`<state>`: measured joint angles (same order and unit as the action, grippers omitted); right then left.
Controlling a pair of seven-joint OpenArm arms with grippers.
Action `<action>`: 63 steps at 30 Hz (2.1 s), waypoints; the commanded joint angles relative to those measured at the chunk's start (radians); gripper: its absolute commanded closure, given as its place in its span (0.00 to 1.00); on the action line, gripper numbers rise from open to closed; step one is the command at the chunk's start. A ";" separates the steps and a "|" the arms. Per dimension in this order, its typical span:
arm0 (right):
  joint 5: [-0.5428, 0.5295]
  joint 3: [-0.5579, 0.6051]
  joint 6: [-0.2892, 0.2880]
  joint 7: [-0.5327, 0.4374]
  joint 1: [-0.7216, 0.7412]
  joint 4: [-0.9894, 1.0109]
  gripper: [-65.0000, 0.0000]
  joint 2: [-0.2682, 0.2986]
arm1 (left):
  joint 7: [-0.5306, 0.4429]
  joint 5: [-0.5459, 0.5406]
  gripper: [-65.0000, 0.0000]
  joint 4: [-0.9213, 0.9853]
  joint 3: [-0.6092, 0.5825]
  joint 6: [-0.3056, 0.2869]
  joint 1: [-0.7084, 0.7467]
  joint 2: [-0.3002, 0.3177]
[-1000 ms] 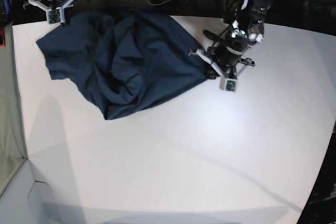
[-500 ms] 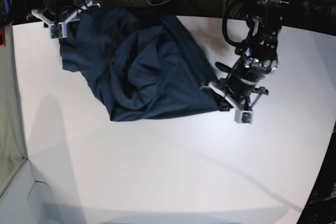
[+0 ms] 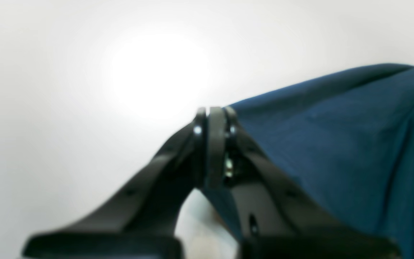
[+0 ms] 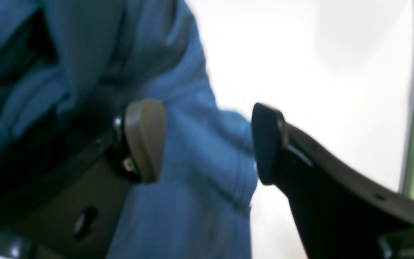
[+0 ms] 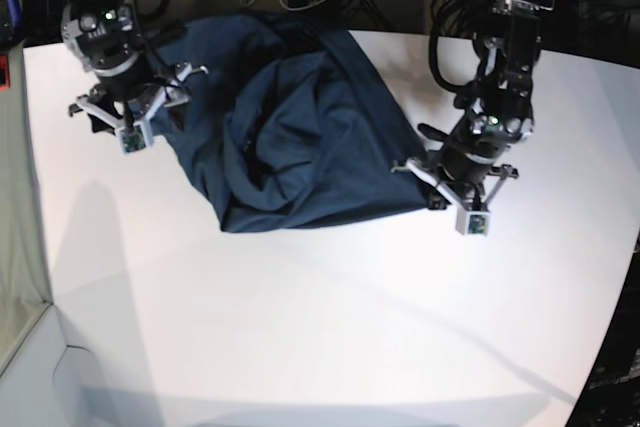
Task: Layout the t-shirt on the table in an organized manner, then fold the t-shirt properly
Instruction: 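Grasp the navy t-shirt fabric with both grippers, then lift the shirt with both grippers and spread it across the table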
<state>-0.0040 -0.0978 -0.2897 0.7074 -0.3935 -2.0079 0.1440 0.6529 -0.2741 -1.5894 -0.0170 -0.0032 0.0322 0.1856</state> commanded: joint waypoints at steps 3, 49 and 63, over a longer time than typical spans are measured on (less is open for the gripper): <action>-0.001 -0.001 -0.024 0.024 0.067 0.031 0.40 0.009 | -0.018 -0.001 0.99 -0.013 0.002 0.001 -0.018 0.005; 0.005 0.051 -0.116 0.039 0.657 0.329 1.00 0.055 | -0.020 -0.003 0.99 -0.161 0.249 -0.002 -0.153 0.107; 0.005 0.043 -0.115 0.033 0.620 -0.014 1.00 0.036 | -0.029 -0.003 0.99 -0.345 0.276 -0.002 -0.272 0.176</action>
<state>0.0040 -0.0505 -0.4042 0.7731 0.2024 -2.0041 0.1795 0.6575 -0.2852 -1.9156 0.2462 -0.0101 -0.2165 0.3492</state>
